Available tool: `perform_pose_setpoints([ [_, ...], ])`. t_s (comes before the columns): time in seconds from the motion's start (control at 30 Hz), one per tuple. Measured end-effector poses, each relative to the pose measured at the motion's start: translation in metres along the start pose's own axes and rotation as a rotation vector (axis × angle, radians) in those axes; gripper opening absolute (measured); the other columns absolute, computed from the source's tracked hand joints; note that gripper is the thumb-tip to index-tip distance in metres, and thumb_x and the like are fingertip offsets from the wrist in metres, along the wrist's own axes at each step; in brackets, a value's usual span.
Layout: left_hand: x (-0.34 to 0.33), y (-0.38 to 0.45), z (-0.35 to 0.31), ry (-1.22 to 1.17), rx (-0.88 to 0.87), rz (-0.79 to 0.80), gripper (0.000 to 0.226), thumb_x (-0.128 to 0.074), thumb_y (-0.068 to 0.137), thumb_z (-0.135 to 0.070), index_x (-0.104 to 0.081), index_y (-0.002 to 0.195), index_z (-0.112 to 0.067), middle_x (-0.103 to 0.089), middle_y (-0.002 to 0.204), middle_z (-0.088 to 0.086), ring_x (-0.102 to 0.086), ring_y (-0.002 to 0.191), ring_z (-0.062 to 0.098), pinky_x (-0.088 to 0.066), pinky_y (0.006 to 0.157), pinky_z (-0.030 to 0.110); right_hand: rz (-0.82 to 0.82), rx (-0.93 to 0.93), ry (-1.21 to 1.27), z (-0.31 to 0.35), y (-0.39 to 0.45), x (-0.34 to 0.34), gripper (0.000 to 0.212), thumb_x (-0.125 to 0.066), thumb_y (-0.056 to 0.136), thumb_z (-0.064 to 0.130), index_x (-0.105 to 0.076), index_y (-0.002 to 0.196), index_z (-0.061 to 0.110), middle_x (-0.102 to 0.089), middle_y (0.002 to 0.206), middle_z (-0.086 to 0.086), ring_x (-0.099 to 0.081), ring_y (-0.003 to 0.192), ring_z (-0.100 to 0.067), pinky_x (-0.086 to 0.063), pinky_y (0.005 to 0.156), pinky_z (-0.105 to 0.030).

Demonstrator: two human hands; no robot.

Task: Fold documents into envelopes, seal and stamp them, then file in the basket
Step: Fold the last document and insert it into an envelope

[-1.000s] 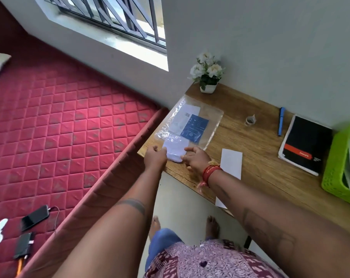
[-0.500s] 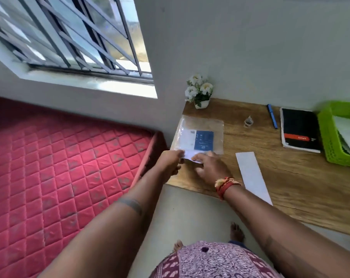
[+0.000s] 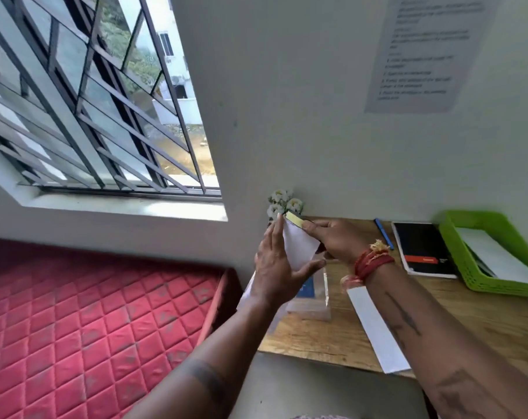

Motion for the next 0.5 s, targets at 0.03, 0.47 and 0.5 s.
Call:
perform_pose_setpoints([
  [0.03, -0.004, 0.007, -0.008, 0.013, -0.027, -0.008, 0.121, -0.062, 0.078, -0.083, -0.002, 0.166, -0.027, -0.013, 0.172, -0.007, -0.016, 0.157, 0.016, -0.025, 0.125, 0.043, -0.015, -0.004, 0.066, -0.002, 0.002, 0.006, 0.023, -0.066, 0.097, 0.033, -0.079, 0.089, 0.017, -0.077, 0.079, 0.001, -0.069, 0.065, -0.009, -0.055, 0.061, -0.021],
  [0.47, -0.076, 0.074, -0.068, 0.230, -0.238, 0.075, 0.107, -0.065, 0.084, -0.068, 0.000, 0.164, -0.040, -0.027, 0.155, -0.005, -0.033, 0.139, 0.024, -0.029, 0.117, 0.046, 0.041, -0.045, -0.199, -0.033, 0.048, 0.127, 0.015, -0.064, 0.095, 0.016, -0.078, 0.090, 0.016, -0.075, 0.079, -0.015, -0.070, 0.068, -0.031, -0.059, 0.069, -0.038],
  [0.5, -0.082, 0.077, -0.072, 0.241, -0.249, 0.084, 0.106, -0.064, 0.084, -0.068, 0.001, 0.164, -0.042, -0.027, 0.154, -0.005, -0.033, 0.138, 0.024, -0.030, 0.117, 0.046, 0.077, -0.057, -0.192, -0.036, 0.053, 0.134, 0.015, -0.063, 0.095, 0.014, -0.078, 0.093, 0.014, -0.075, 0.084, -0.020, -0.071, 0.074, -0.039, -0.060, 0.074, -0.045],
])
Point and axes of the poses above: each hand's wrist, its own y-axis towards the middle knuckle, its own x-axis out of the back of the hand, z = x × y, the point moved 7 cm from there along y, towards the middle knuckle
